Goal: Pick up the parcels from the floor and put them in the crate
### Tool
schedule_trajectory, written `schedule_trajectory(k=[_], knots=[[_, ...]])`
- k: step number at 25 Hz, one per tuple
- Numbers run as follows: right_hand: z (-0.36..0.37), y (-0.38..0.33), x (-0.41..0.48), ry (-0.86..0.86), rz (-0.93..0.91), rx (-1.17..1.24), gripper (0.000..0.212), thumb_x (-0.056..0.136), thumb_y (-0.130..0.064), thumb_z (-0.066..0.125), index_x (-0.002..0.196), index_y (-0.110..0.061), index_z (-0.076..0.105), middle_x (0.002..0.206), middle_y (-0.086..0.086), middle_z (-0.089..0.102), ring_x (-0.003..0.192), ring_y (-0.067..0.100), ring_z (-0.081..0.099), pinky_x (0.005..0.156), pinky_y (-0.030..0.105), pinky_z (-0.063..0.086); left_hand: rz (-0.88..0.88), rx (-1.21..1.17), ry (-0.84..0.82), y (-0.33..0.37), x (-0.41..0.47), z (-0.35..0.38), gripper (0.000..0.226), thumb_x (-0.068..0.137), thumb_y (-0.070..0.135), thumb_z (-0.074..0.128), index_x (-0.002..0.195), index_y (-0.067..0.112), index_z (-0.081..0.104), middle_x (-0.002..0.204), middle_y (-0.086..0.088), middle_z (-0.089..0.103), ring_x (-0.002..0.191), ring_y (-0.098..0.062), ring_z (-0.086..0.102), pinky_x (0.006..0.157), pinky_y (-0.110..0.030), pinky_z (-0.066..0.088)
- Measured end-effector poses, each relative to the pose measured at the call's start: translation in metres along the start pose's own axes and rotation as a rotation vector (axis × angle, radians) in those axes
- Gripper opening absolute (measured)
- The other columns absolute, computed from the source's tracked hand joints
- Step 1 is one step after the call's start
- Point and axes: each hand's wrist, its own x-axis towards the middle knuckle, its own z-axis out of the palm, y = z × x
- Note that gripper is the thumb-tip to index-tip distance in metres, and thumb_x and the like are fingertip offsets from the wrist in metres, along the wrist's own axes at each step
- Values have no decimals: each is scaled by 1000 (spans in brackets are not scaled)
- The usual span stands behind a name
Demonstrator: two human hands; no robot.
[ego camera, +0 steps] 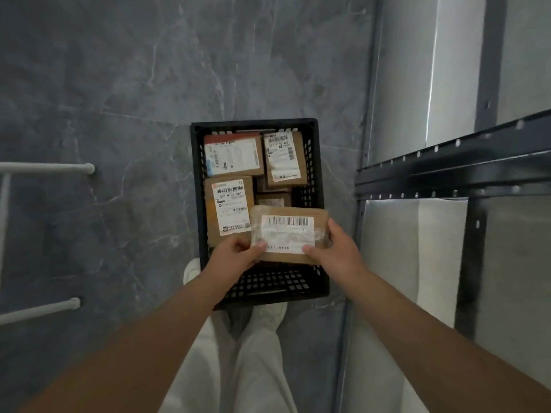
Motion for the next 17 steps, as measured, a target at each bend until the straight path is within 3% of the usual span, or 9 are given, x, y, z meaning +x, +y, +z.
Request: schedule_trajectory(k=[3, 5, 7, 9, 11, 14, 17], knots=[[5, -3, 53, 32, -39, -155, 72, 84, -13, 75, 147, -23, 41, 132, -3, 61, 118, 17, 58, 104, 38, 46, 55, 88, 28, -5, 43, 14, 24, 88, 30, 70, 96, 8, 63, 102, -7, 70, 97, -22, 68, 87, -38, 56], [8, -9, 77, 77, -58, -226, 65, 85, -12, 73, 143, -19, 44, 129, 0, 63, 115, 19, 59, 101, 38, 48, 110, 210, 124, -2, 62, 24, 20, 92, 29, 66, 98, 11, 63, 97, 1, 66, 90, -17, 64, 69, -26, 52], [15, -11, 100, 96, -61, -334, 55, 87, -14, 72, 135, -13, 46, 125, 5, 63, 113, 24, 60, 97, 38, 48, 149, 315, 242, 4, 82, 32, 17, 93, 26, 63, 98, 10, 61, 88, 5, 61, 82, -16, 61, 60, -23, 45], [26, -12, 119, 59, -16, -431, 54, 88, -16, 72, 131, -6, 43, 127, 12, 60, 114, 29, 59, 97, 40, 48, 132, 371, 304, 9, 101, 37, 17, 94, 22, 63, 98, 6, 60, 92, -4, 62, 83, -21, 61, 69, -34, 53], [36, -13, 136, 29, 52, -447, 59, 87, -15, 73, 133, -1, 38, 131, 17, 56, 118, 32, 57, 99, 41, 46, 87, 453, 351, 11, 114, 39, 17, 93, 19, 64, 98, 5, 55, 105, -13, 59, 90, -24, 58, 77, -37, 50], [46, -13, 155, 21, 80, -516, 68, 89, -15, 70, 140, 2, 28, 134, 20, 51, 121, 33, 55, 95, 40, 44, 78, 527, 425, 11, 124, 49, 14, 93, 11, 61, 103, 3, 55, 109, -12, 55, 88, -21, 52, 70, -32, 42], [59, 2, 156, 100, -1, -540, 83, 91, -14, 68, 150, 1, 12, 138, 22, 44, 117, 32, 55, 94, 38, 45, 103, 551, 414, 15, 129, 67, 17, 94, 7, 54, 109, 2, 61, 111, -13, 58, 93, -25, 59, 75, -36, 51]])
